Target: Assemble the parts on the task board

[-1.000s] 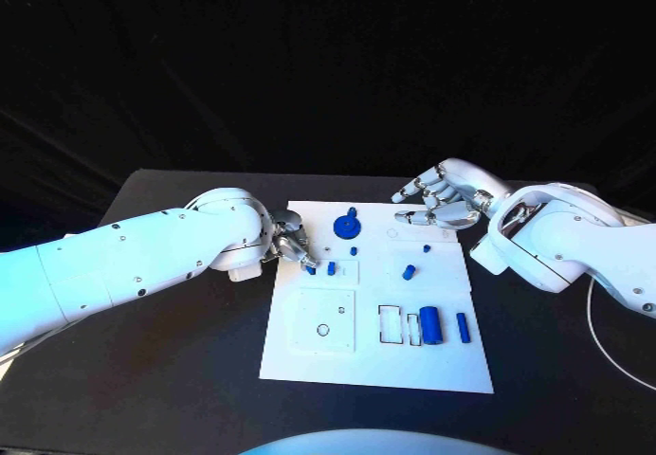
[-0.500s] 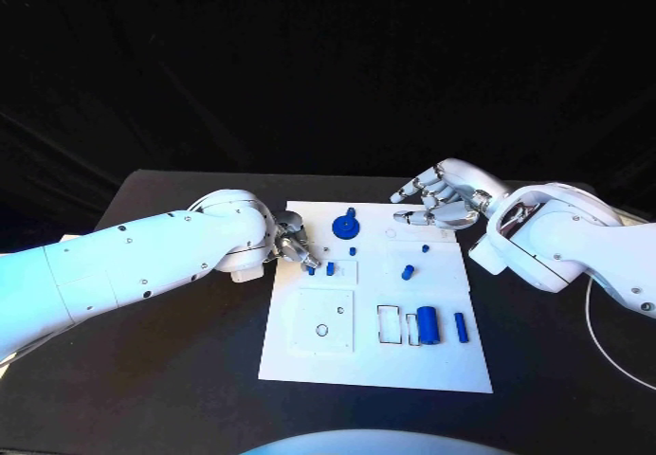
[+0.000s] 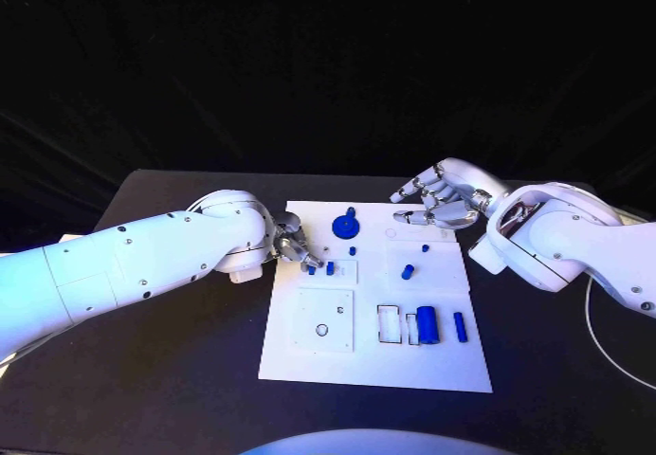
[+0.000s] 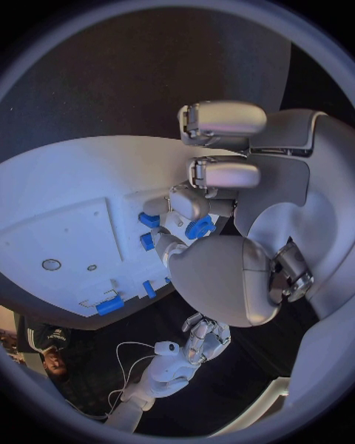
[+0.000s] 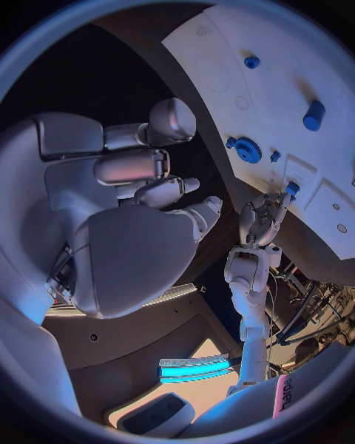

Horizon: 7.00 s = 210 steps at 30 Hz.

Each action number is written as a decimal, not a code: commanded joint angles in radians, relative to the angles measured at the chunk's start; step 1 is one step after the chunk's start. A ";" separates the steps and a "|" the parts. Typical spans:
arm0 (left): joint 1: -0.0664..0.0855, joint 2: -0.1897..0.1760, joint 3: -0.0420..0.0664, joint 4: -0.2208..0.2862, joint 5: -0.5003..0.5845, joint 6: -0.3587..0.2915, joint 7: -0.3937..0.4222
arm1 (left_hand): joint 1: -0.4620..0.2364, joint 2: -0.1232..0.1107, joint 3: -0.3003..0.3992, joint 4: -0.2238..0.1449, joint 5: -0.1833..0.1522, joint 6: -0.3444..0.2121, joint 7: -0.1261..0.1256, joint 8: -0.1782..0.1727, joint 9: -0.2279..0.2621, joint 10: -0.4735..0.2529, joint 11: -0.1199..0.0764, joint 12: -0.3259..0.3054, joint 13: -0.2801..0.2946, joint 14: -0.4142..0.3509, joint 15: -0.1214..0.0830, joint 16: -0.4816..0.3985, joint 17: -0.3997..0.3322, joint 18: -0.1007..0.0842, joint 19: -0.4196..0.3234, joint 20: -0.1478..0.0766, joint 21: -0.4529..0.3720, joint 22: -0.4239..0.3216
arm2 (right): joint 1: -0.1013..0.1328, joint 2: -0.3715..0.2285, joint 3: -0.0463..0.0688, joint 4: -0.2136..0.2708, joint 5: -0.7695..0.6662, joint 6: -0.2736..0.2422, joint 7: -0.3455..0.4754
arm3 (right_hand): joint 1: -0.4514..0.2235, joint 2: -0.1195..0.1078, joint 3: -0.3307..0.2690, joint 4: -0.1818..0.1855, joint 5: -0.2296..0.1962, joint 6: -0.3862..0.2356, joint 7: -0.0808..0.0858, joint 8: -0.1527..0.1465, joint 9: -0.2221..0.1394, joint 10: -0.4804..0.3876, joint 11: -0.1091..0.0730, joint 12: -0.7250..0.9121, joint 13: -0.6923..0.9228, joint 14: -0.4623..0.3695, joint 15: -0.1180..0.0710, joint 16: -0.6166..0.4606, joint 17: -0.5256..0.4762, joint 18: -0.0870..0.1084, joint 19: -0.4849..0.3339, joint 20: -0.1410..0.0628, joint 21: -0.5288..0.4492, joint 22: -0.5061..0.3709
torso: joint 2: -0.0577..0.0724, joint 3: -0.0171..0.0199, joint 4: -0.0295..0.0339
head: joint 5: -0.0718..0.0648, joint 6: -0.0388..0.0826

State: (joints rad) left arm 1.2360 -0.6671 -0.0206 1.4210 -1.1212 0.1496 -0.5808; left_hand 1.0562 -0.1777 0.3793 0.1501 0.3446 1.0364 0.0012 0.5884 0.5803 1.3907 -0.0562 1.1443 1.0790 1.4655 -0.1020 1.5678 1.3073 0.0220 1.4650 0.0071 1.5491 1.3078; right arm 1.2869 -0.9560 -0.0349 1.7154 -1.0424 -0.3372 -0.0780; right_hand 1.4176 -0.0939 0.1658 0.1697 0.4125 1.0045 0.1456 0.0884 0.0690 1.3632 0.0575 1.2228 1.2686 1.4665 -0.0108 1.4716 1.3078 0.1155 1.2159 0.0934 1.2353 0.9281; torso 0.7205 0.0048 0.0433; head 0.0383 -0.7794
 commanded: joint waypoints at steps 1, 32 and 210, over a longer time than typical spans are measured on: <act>-0.002 -0.003 -0.001 0.000 -0.006 0.000 -0.020 | -0.017 0.001 -0.032 0.012 -0.004 0.003 0.006 0.000 0.000 0.005 -0.002 0.005 0.001 0.105 -0.007 0.003 0.263 -0.017 0.098 -0.004 0.005 0.249 | 0.000 0.000 0.000 0.001 -0.003 0.009 0.009 | -0.013 0.000 0.003 0.002 0.004 0.004 0.001 0.000 -0.001 -0.007 -0.001 -0.006 -0.001 0.065 -0.005 -0.007 0.100 0.011 -0.008 -0.001 -0.002 -0.001 | 0.000 -0.0001 -0.0002 | 0.000 0.001; 0.008 -0.039 0.017 0.023 0.145 -0.288 0.289 | 0.169 0.094 -0.356 0.078 -0.171 -0.197 0.109 -0.115 -0.072 -0.348 0.092 -0.435 -0.414 -0.019 0.065 -0.244 -0.036 0.108 -0.172 0.055 -0.576 -0.170 | -0.001 0.002 0.000 -0.003 0.000 0.009 0.008 | -0.015 -0.001 0.003 0.003 0.004 0.004 0.001 -0.001 -0.001 -0.008 0.000 -0.008 -0.002 0.065 -0.005 -0.008 0.098 0.011 -0.009 -0.001 -0.004 -0.003 | 0.000 0.0010 -0.0005 | -0.005 0.011; -0.043 0.039 0.011 -0.057 -0.281 -0.228 0.379 | 0.375 0.003 0.127 -0.129 -0.238 0.020 0.150 -0.529 -0.464 -0.165 0.134 -1.067 -0.975 0.029 0.093 -0.225 -0.165 0.045 0.018 0.078 -0.294 0.056 | -0.003 0.018 0.000 -0.013 0.001 0.019 0.012 | -0.015 0.002 0.010 0.004 0.006 0.005 0.001 0.000 -0.001 -0.005 -0.001 -0.004 0.000 0.066 -0.006 -0.007 0.100 0.011 -0.008 -0.002 -0.005 -0.003 | -0.001 -0.0001 0.0007 | -0.035 0.013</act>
State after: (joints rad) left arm 1.1928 -0.6300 -0.0101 1.3633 -1.3929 -0.0874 -0.2020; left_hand 1.4361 -0.1740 0.5021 0.0197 0.1114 1.0640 0.1511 0.0627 0.1186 1.2328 0.0802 0.0803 0.1045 1.4671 -0.0170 1.3411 1.1439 0.0848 1.4674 0.0776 1.2537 1.3073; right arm 1.2847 -0.9375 -0.0350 1.7027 -1.0375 -0.3287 -0.0728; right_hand 1.4095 -0.0937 0.1686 0.1726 0.4124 1.0045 0.1456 0.0884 0.0689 1.3632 0.0575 1.2189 1.2692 1.4665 -0.0108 1.4677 1.3074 0.1155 1.2159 0.0934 1.2353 0.9265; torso 0.7200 0.0048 0.0440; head 0.0026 -0.7666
